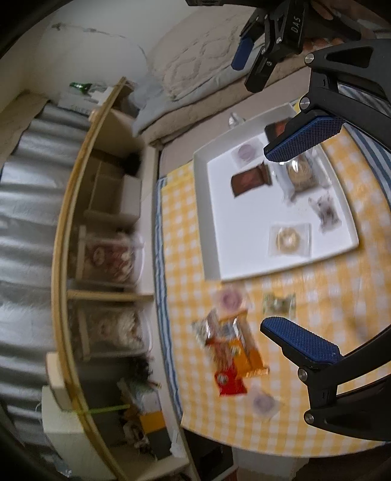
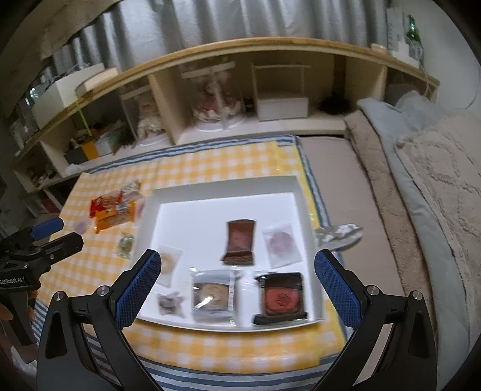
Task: Organize snacks
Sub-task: 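Withdraw both tools from the tray toward the remaining snacks, then grasp the small purple-ring packet with the left tool while the right tool grasps the green-dotted candy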
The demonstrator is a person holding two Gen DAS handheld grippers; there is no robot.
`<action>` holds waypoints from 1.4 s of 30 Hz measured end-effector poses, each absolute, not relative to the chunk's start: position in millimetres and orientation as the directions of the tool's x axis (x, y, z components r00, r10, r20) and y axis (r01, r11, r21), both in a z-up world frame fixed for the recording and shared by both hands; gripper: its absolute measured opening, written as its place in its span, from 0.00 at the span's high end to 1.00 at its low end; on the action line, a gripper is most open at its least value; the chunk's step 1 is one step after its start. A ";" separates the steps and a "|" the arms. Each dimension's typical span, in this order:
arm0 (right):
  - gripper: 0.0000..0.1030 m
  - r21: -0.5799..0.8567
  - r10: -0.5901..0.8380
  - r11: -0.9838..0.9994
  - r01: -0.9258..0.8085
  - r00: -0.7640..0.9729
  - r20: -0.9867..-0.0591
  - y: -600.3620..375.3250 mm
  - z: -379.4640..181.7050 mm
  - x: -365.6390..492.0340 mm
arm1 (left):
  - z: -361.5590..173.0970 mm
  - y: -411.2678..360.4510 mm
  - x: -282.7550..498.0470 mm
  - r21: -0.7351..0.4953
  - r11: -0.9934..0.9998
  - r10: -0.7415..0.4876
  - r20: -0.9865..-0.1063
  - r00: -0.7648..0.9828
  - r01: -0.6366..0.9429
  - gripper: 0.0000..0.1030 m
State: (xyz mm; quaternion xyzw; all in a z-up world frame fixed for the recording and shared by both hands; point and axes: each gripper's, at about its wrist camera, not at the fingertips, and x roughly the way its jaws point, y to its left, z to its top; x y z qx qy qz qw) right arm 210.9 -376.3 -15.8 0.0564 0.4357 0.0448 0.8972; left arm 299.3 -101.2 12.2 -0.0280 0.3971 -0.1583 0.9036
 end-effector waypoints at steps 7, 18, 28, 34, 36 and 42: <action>0.00 0.176 0.189 0.981 -0.084 0.631 -0.752 -323.6 -8.1 217.1 | 26.5 -39.6 282.7 -0.173 0.958 -0.285 -0.674 0.681 0.230 0.00; 0.00 0.246 0.286 0.958 -0.150 0.593 -0.753 -234.6 -25.4 238.1 | 22.4 53.5 282.0 -0.187 0.966 -0.257 -0.664 0.703 0.177 0.00; 0.00 0.342 0.360 0.930 -0.135 0.517 -0.777 -175.0 -61.4 261.3 | -6.1 116.1 328.3 -0.182 0.981 -0.177 -0.679 0.712 0.070 0.00; 0.04 0.417 0.398 0.907 -0.066 0.463 -0.792 -161.5 -91.6 282.6 | -32.8 127.1 364.2 -0.113 0.990 -0.136 -0.701 0.700 0.079 0.00; 0.17 0.413 0.397 0.909 -0.064 0.443 -0.804 -156.3 -99.1 287.7 | -43.7 126.8 373.6 -0.082 0.992 -0.129 -0.707 0.695 0.101 0.00; 0.41 0.398 0.373 0.917 -0.012 0.378 -0.847 -143.3 -129.8 305.6 | -83.7 121.8 406.5 -0.033 0.982 -0.145 -0.759 0.635 0.185 0.00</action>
